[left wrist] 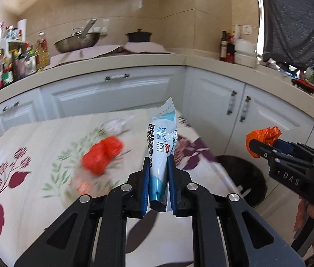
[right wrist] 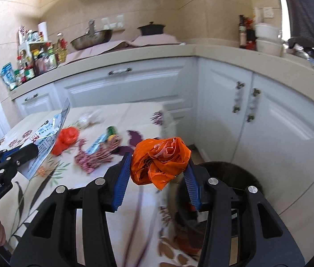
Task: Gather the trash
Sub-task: 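Carry tube and orange bag over the black bin and open both tools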
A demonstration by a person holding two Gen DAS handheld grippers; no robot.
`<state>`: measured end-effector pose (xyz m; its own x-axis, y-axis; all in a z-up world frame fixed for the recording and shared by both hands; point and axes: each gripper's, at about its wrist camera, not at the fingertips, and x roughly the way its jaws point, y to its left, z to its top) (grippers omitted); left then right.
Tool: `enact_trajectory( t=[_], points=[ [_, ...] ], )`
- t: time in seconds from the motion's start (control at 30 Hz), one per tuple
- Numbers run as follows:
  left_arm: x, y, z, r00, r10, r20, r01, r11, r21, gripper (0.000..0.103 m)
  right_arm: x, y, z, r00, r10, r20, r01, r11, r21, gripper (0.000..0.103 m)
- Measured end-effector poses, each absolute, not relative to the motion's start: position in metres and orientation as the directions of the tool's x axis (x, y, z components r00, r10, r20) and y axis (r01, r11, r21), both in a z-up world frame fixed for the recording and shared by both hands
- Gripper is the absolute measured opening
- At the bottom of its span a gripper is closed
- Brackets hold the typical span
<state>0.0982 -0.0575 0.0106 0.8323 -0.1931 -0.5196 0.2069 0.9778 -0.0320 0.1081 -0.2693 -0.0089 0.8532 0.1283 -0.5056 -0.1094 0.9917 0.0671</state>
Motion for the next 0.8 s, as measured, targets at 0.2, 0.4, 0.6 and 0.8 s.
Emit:
enact_trajectory(
  t=[0.2,0.4,0.6,0.8],
  points=[
    [0.113,-0.102,0.012,0.824,-0.242,-0.513,0.262,0.965,-0.035,0.016,0.107,-0.312,-0.011,0.877,0.054,-0.477,-0.026,0.997,0.066,0.045],
    [0.124,-0.154,0.003,0.805,-0.276,-0.525,0.324,0.946,-0.001,0.016,0.112,-0.35,-0.021,0.881,0.002,-0.472,0.035,0.997,0.068,0.045],
    [0.139,-0.193,-0.009,0.781,-0.287,-0.554,0.351,0.936,0.009,0.016,0.119,-0.379,-0.034,0.885,-0.04,-0.464,0.073,0.996,0.053,0.045],
    [0.158,-0.23,-0.02,0.749,-0.287,-0.597,0.371,0.928,0.019,0.016,0.132,-0.397,-0.047,0.879,-0.05,-0.474,0.089,0.994,0.06,0.045]
  ],
)
